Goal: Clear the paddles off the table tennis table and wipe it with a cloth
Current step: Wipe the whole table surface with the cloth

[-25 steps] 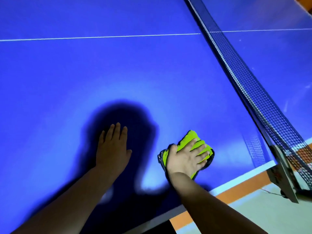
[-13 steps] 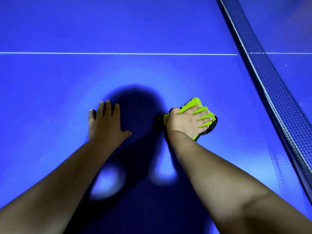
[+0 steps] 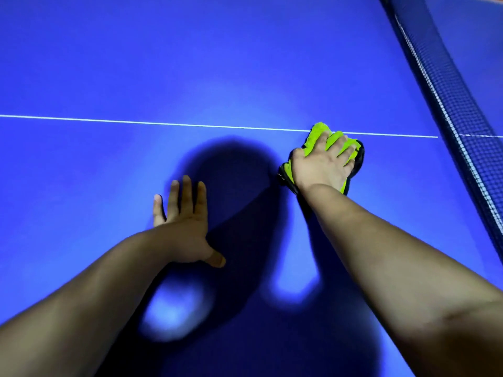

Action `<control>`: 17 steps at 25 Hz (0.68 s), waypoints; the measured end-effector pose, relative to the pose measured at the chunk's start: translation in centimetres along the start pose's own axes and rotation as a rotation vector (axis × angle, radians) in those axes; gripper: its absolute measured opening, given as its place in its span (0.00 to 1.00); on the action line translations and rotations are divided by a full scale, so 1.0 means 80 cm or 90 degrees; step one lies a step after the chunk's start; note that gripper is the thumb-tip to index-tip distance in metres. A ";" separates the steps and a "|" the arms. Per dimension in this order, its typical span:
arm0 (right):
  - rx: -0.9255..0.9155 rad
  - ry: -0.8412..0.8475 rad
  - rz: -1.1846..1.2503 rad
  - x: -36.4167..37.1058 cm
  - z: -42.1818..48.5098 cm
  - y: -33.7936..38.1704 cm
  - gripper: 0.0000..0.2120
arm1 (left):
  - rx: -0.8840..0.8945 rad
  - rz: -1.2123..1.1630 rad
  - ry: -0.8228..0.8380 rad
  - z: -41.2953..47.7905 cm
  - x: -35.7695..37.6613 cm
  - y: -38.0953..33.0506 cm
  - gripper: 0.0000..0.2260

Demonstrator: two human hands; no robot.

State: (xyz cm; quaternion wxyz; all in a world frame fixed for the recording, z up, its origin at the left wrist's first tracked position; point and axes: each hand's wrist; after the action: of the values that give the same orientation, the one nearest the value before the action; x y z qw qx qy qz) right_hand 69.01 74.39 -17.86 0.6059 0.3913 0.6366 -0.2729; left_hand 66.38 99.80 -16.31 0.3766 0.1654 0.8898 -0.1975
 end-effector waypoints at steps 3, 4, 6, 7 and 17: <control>-0.064 0.014 -0.019 -0.005 0.000 0.002 0.33 | 0.008 -0.010 0.006 -0.004 -0.003 0.002 0.65; -0.093 0.014 -0.028 -0.006 -0.003 0.003 0.33 | 0.012 -0.009 0.006 -0.004 -0.003 0.002 0.65; -0.158 0.022 -0.043 -0.007 -0.016 0.012 0.32 | 0.019 -0.010 0.008 -0.005 -0.004 0.003 0.65; -0.195 0.030 -0.049 -0.005 -0.025 0.022 0.32 | 0.021 -0.013 0.009 -0.006 -0.005 0.003 0.66; -0.627 0.040 -0.084 0.027 -0.108 0.074 0.33 | -0.024 0.006 -0.068 -0.022 0.000 -0.004 0.64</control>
State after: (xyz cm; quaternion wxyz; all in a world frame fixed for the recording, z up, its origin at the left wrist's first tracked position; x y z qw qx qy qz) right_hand 69.23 85.07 -18.19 0.6807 0.0258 0.7313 0.0348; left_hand 65.17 100.34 -15.10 0.4279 0.1516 0.8711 -0.1871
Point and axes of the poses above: each hand's wrist, its own z-axis towards the middle knuckle, its own x-axis out of the palm, y = z × x, and after that the axes turned 10 degrees about x, right-handed
